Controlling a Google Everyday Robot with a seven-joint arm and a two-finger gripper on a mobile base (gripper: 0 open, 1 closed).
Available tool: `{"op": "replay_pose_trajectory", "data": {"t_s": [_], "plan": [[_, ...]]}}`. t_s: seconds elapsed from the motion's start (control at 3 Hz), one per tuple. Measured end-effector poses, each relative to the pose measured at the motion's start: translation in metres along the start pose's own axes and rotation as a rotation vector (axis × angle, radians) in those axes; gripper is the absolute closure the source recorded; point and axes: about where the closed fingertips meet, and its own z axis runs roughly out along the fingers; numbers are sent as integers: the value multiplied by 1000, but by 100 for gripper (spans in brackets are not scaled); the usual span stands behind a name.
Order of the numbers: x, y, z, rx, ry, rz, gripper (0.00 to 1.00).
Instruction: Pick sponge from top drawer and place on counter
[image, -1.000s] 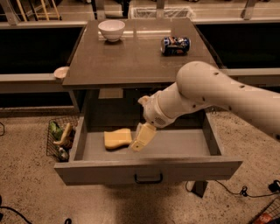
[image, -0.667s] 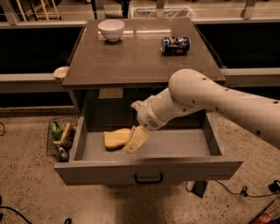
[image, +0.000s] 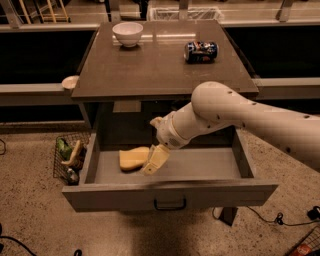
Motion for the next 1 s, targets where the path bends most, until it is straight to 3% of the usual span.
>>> {"op": "replay_pose_trajectory", "data": {"t_s": [0.67, 1.0], "plan": [[35, -37, 47, -77, -39, 19, 0], [47, -45, 72, -110, 15, 2, 0]]}}
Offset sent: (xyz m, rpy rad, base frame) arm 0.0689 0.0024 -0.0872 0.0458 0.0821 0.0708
